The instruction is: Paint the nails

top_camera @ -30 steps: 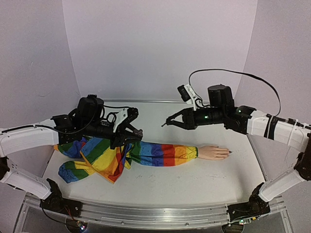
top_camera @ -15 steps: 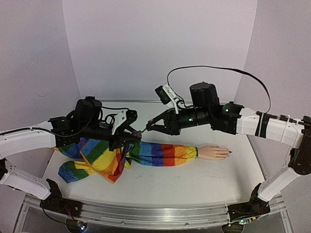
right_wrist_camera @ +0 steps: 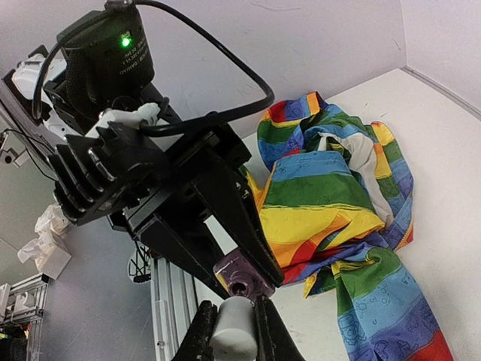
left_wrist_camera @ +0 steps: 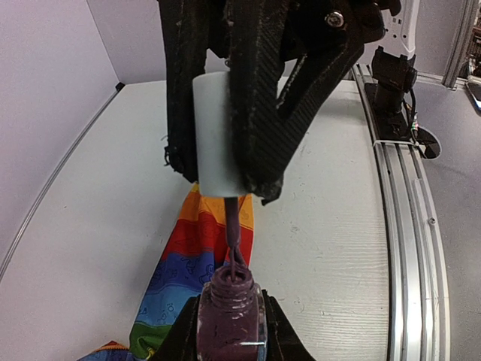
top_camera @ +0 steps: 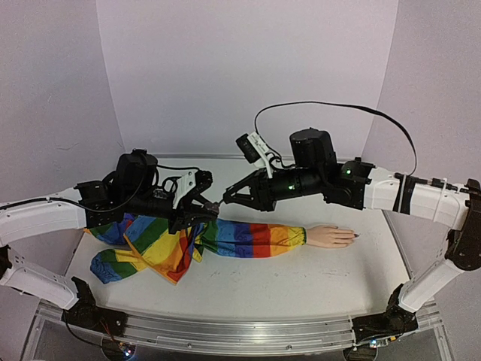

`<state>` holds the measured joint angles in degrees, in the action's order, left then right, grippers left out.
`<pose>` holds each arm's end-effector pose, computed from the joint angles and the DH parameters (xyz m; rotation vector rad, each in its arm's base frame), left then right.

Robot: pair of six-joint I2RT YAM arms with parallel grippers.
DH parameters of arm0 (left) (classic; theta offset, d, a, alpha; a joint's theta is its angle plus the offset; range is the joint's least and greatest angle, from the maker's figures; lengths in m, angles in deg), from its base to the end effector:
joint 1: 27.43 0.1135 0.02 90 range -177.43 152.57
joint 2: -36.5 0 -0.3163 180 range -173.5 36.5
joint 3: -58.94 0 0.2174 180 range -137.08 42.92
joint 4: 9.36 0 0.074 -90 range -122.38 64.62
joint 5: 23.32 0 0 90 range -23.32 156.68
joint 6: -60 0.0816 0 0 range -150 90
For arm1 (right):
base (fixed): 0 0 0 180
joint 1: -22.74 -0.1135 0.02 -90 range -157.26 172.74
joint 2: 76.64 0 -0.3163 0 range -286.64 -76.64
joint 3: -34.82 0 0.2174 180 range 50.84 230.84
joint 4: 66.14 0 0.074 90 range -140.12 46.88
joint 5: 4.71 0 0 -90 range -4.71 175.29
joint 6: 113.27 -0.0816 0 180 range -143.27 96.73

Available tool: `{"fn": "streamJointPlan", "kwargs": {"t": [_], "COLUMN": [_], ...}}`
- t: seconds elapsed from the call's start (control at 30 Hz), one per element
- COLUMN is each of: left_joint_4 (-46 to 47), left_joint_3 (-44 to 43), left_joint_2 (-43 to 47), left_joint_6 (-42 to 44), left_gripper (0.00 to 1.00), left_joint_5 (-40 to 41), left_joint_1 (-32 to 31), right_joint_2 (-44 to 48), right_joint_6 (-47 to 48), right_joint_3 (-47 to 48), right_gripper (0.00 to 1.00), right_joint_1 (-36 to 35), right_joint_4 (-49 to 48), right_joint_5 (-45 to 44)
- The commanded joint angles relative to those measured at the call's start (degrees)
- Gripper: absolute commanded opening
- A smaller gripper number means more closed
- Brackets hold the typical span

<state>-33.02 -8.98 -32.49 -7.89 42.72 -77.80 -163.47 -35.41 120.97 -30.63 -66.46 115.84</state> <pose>0.1396 -0.2205 0.3426 1.4153 1.4667 -0.7313 0.1840 0.3170 0.4258 -1.0160 1.4088 1.2863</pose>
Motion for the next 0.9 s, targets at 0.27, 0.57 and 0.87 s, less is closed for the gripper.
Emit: {"fn": "streamJointPlan", "kwargs": {"t": [0.27, 0.57, 0.87], "left_joint_4": [1.14, 1.07, 1.05], "left_joint_3": [-0.57, -0.57, -0.57], "left_joint_2": [0.48, 0.36, 0.19], "left_joint_6": [0.74, 0.72, 0.77], "left_gripper": [0.0, 0.0, 0.0], "left_joint_5": [-0.46, -0.56, -0.4], "left_joint_1": [-0.3, -0.37, -0.43], "right_joint_2": [1.16, -0.89, -2.91], "right_joint_6": [0.93, 0.54, 0.46], "right_joint_3": [1.13, 1.58, 2.53], "right_gripper": [0.0, 0.0, 0.0], "right_joint_1": [-0.39, -0.53, -0.83], "right_joint_4": [-4.07, -4.14, -4.14], "right_joint_5": [0.93, 1.71, 2.82]}}
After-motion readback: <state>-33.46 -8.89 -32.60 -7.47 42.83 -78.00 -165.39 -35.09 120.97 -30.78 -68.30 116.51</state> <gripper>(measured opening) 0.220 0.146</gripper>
